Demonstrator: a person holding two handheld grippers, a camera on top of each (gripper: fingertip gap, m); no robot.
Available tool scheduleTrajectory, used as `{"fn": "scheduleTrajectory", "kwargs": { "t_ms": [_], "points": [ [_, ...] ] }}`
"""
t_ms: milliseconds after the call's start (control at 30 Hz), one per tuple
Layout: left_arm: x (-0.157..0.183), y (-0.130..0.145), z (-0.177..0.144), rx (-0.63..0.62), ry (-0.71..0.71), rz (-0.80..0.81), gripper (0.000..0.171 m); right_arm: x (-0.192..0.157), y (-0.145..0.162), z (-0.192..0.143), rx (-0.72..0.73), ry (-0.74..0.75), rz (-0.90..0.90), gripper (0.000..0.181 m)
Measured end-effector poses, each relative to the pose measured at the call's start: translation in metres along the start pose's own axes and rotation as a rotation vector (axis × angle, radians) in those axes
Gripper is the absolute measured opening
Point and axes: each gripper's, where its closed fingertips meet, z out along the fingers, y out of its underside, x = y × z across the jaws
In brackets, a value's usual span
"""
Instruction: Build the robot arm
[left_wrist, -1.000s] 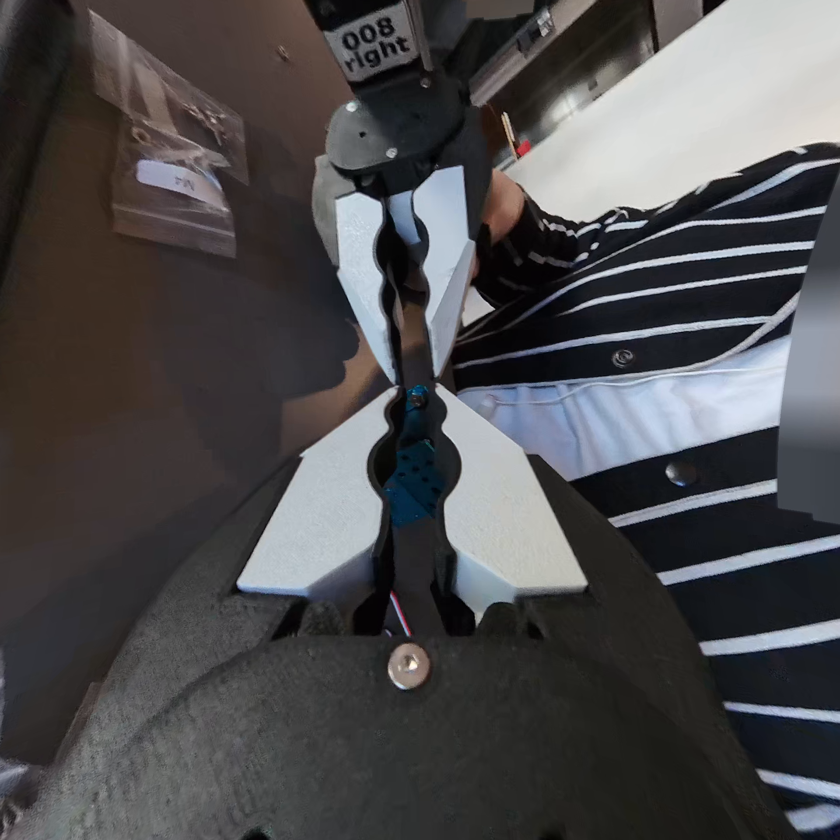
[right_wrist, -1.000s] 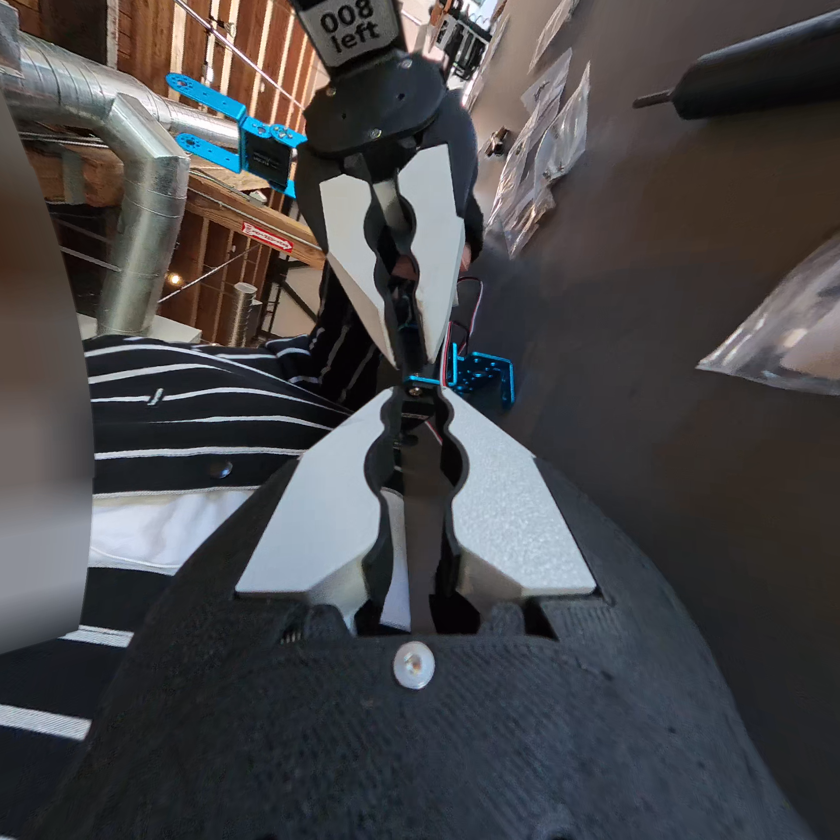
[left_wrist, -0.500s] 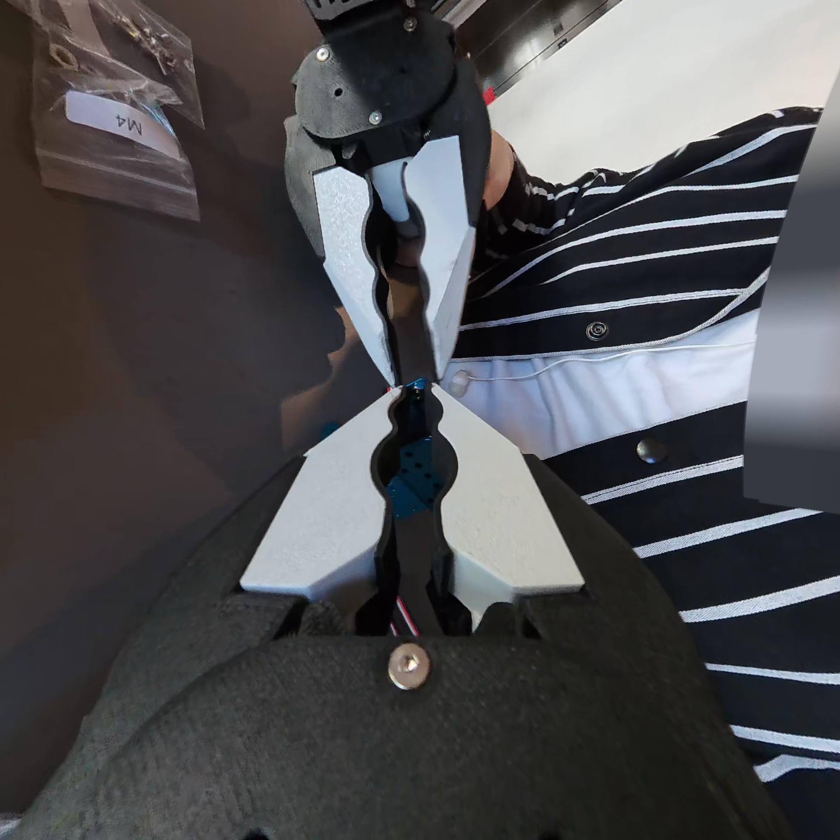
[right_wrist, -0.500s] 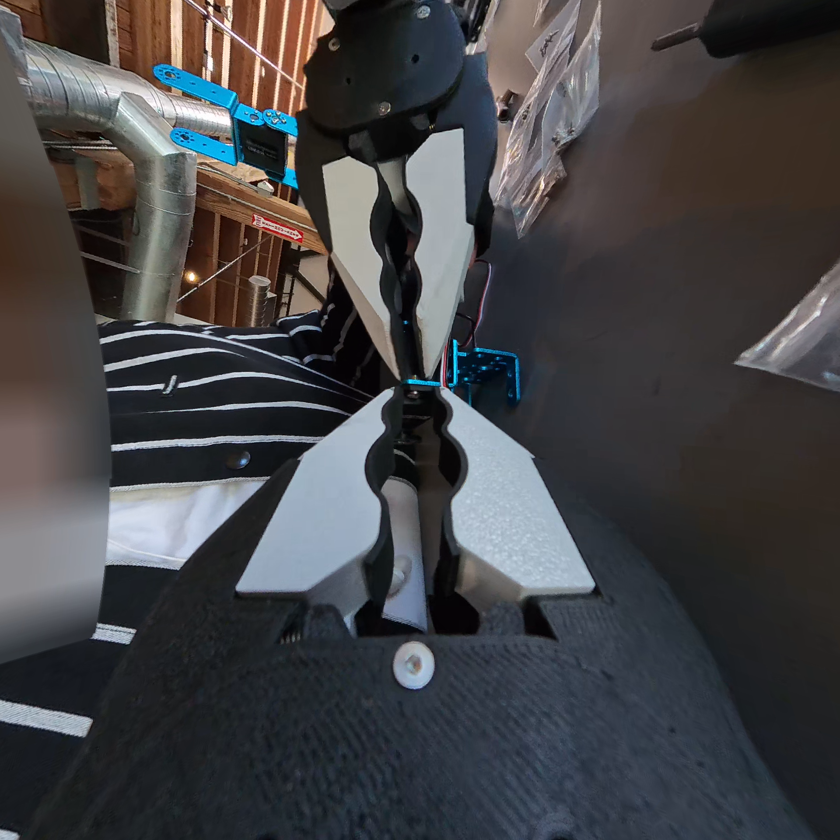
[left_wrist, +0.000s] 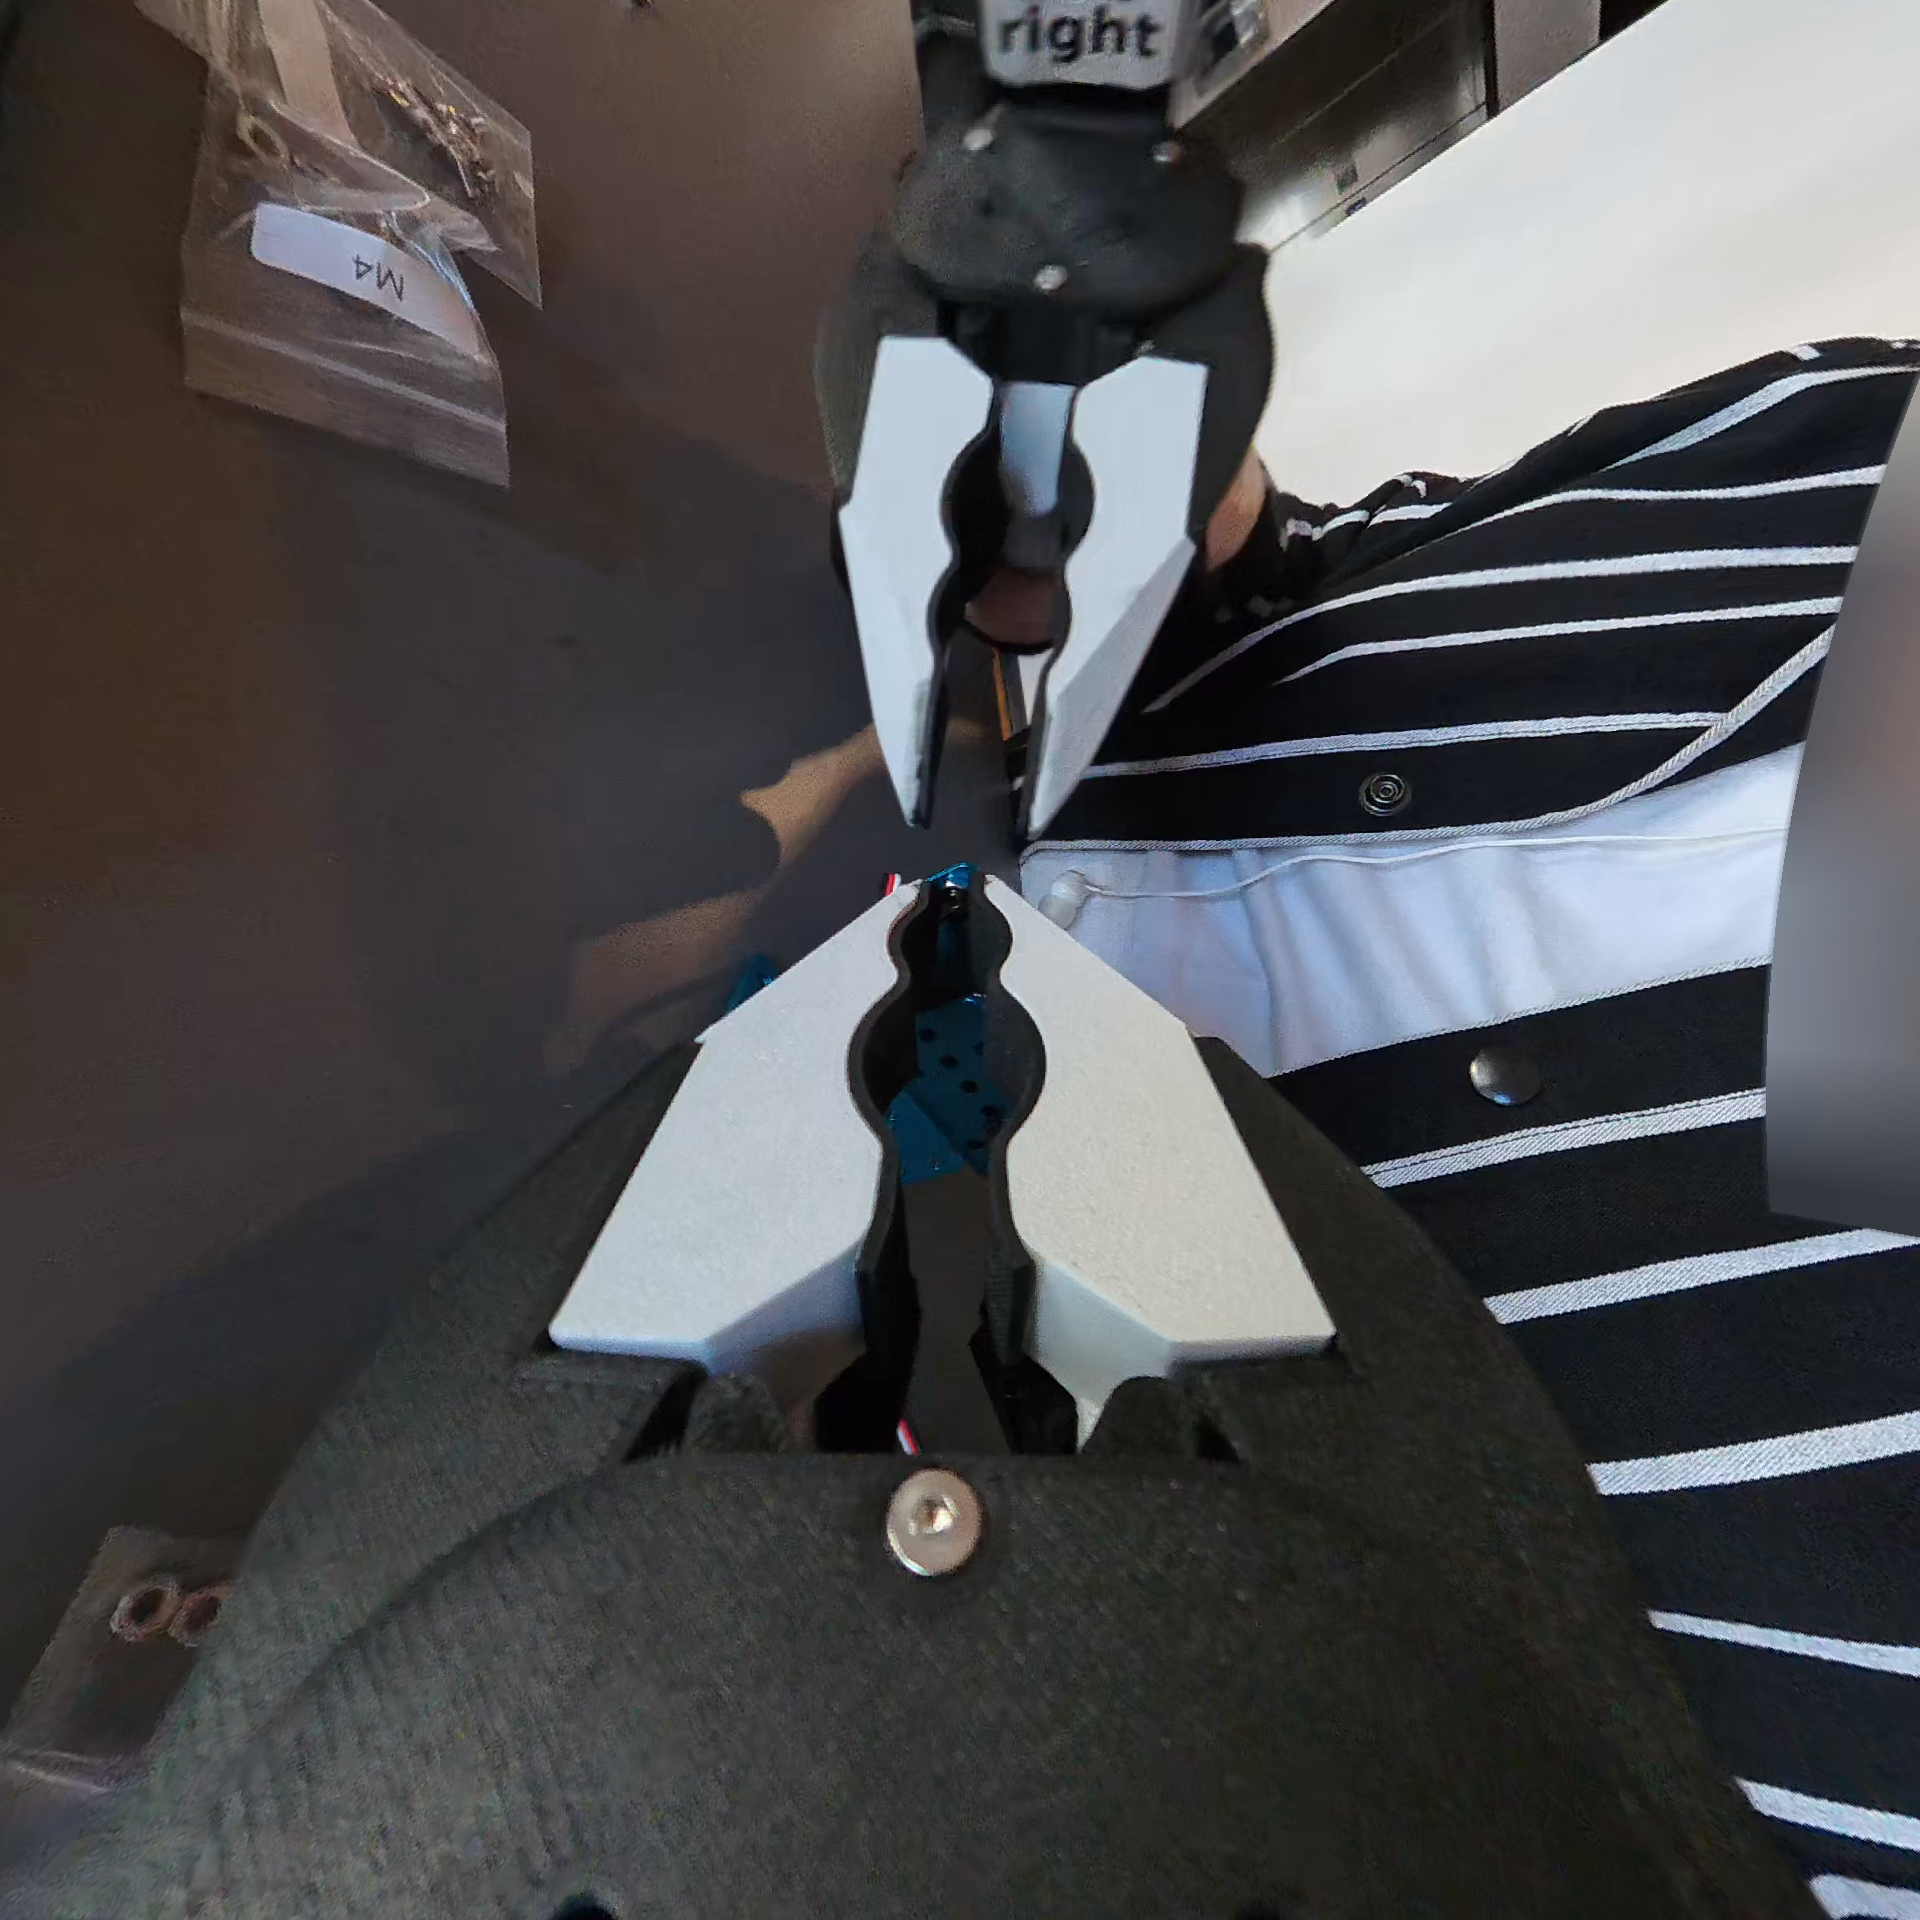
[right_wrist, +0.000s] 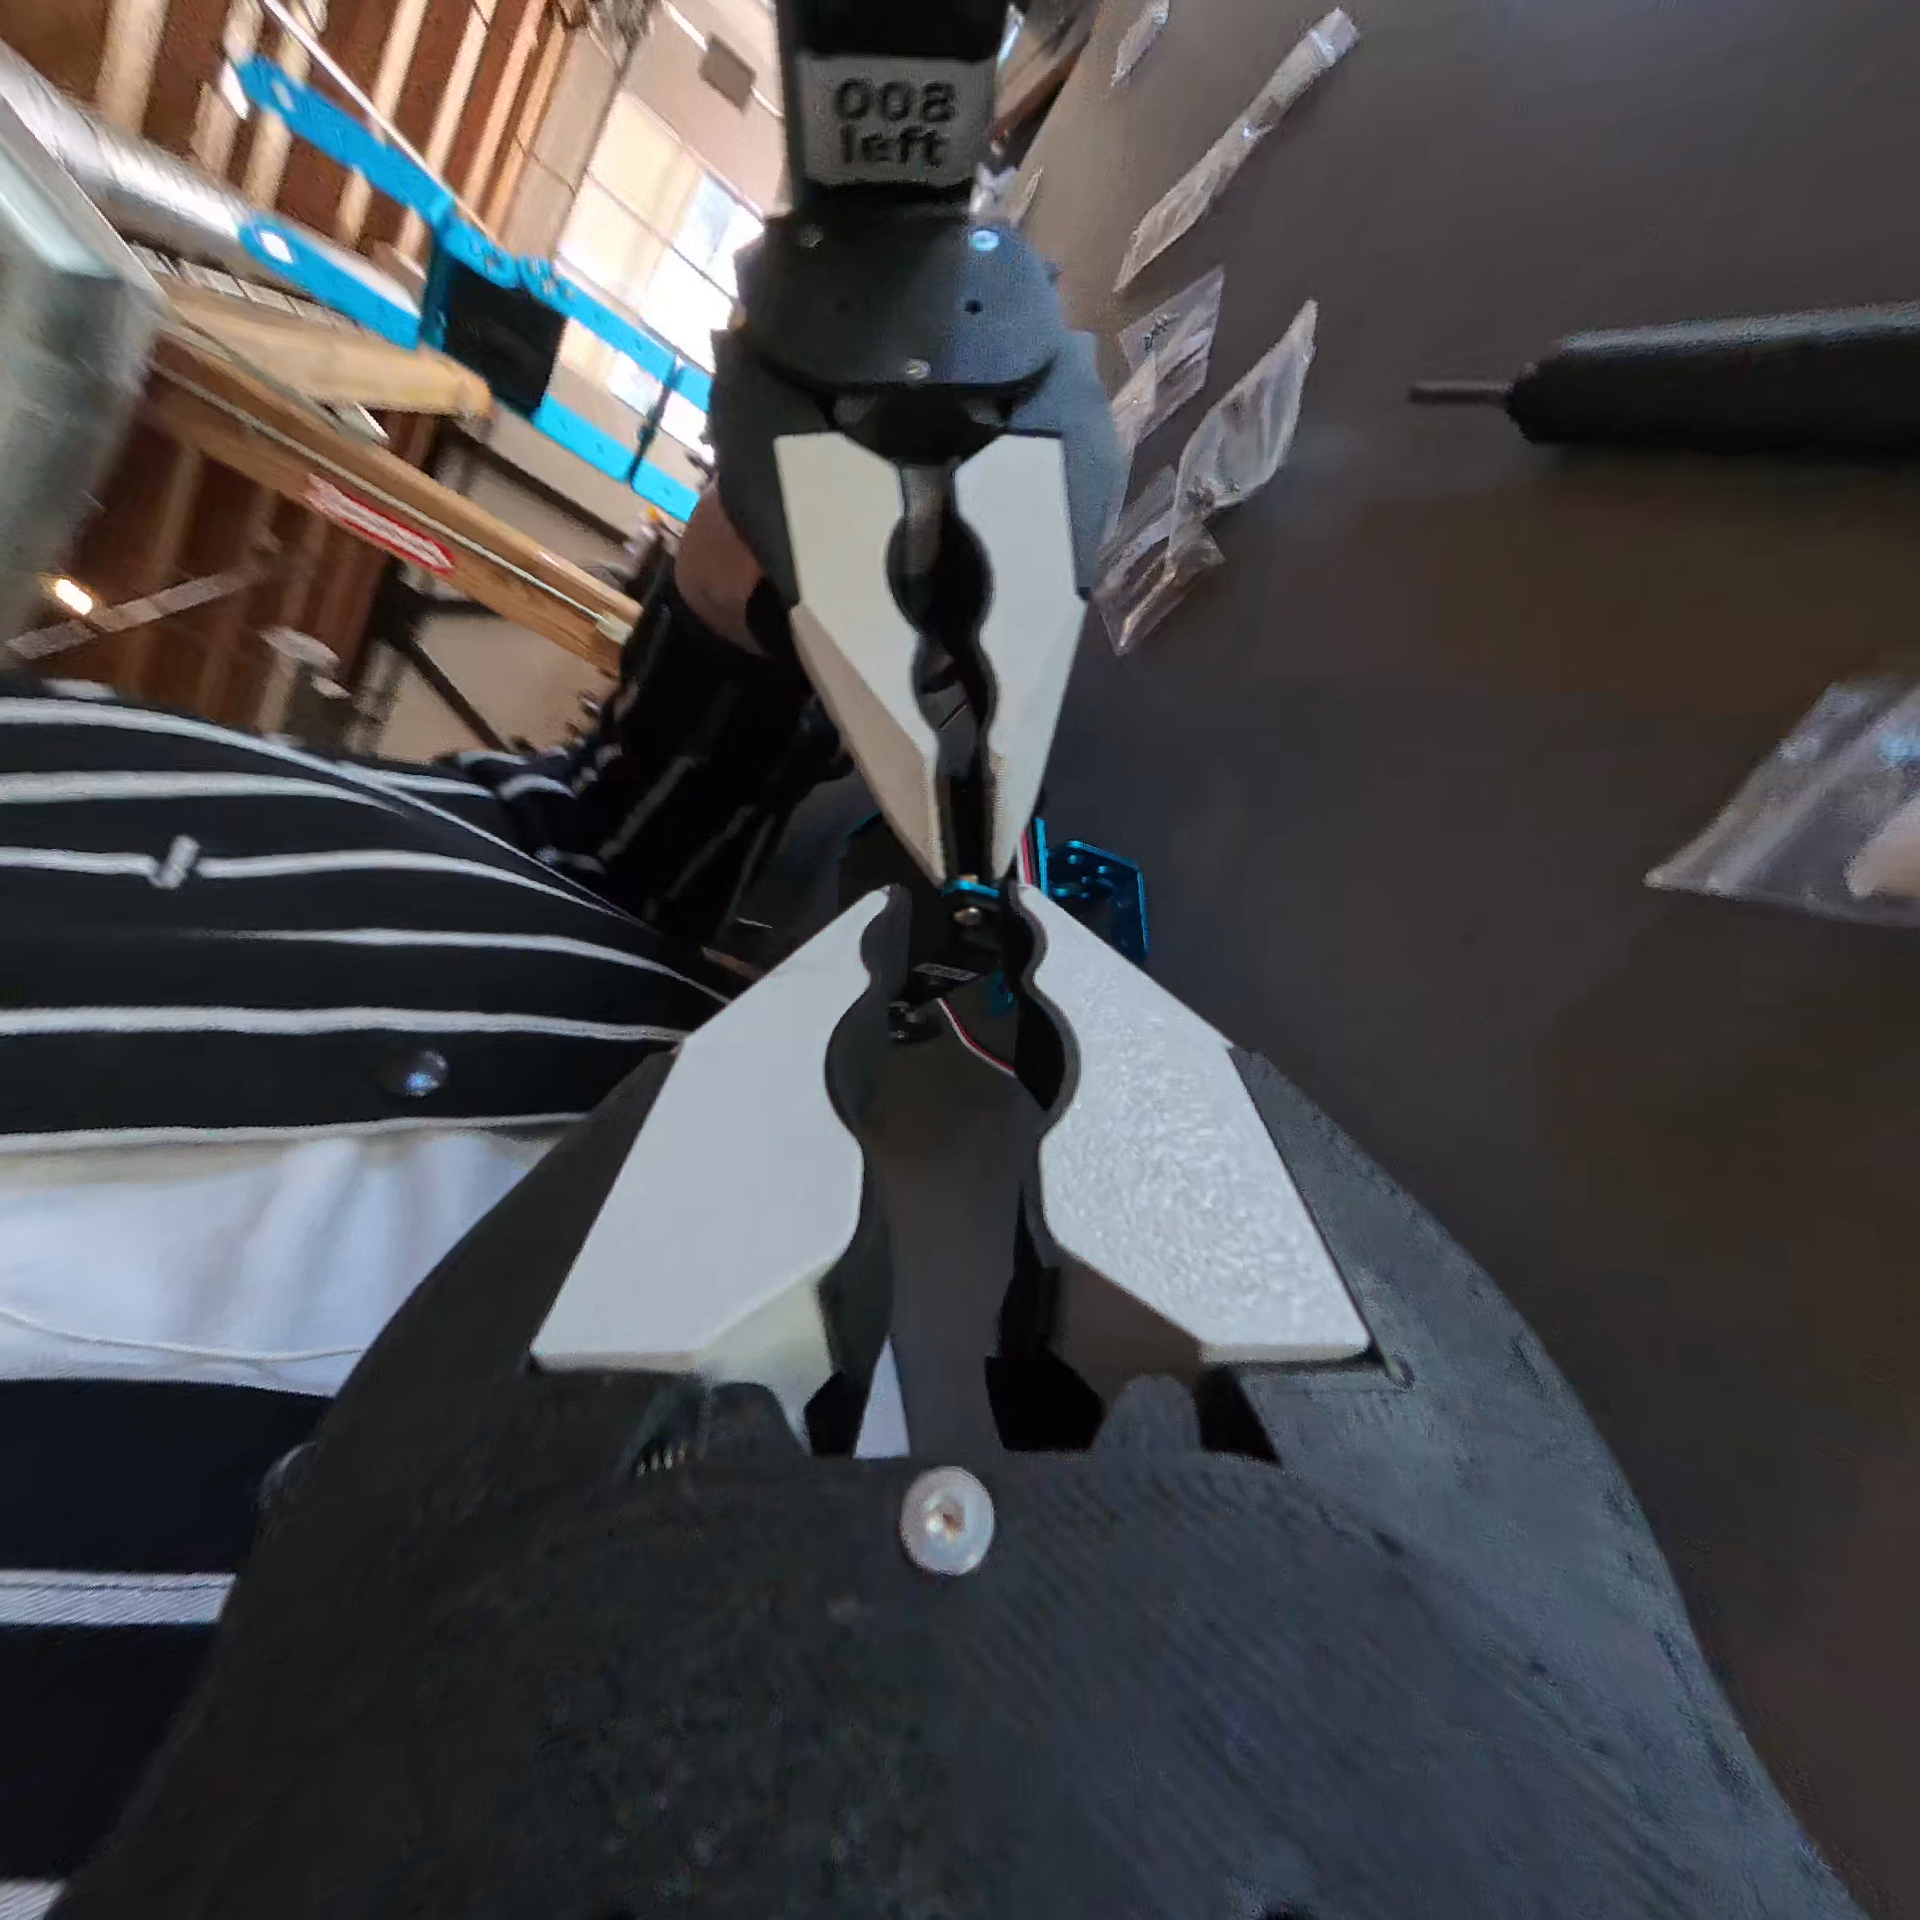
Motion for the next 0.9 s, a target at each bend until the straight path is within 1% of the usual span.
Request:
{"fn": "scheduleTrajectory", "kwargs": {
  "t_ms": [100,133,300,400,500,600,633,667,700,800,833,900],
  "points": [
    [0.000,0.001,0.000,0.017,0.004,-0.006,0.004,-0.004,0.003,0.001,0.008,-0.121,0.120,0.012],
    [0.000,0.001,-0.001,0.020,0.006,-0.008,0.004,-0.002,0.005,0.003,0.003,-0.121,0.136,0.010],
    [0.001,0.001,-0.001,0.025,0.012,-0.006,0.004,0.002,0.010,0.009,-0.046,-0.122,0.148,0.010],
    [0.001,0.001,-0.001,0.027,0.011,-0.002,0.004,0.002,0.008,0.009,-0.049,-0.144,0.168,0.006],
    [0.000,0.001,-0.002,0.032,0.010,-0.001,0.004,0.002,0.008,0.008,-0.057,-0.163,0.201,0.006],
    [0.000,0.001,-0.003,0.039,0.011,-0.006,0.004,0.001,0.002,0.003,-0.048,-0.174,0.162,0.006],
    [0.000,0.001,-0.003,0.042,0.010,-0.007,0.003,0.001,-0.002,-0.002,-0.045,-0.164,0.105,0.005],
    [0.000,0.002,-0.004,0.046,0.008,-0.010,0.004,0.004,-0.009,-0.008,-0.042,-0.132,0.011,0.005],
    [0.000,0.002,-0.005,0.050,0.005,-0.012,0.004,0.011,-0.018,-0.016,-0.041,-0.065,-0.122,0.006],
    [-0.001,0.004,-0.009,0.079,-0.012,-0.019,0.003,0.044,-0.055,-0.042,-0.071,0.240,-0.589,0.020],
    [-0.001,0.005,-0.011,0.092,-0.019,-0.023,0.003,0.053,-0.066,-0.048,-0.109,0.310,-0.710,0.027],
    [-0.002,0.006,-0.014,0.118,-0.033,-0.030,0.003,0.068,-0.076,-0.050,-0.264,0.369,-0.872,0.028]
  ]
}}
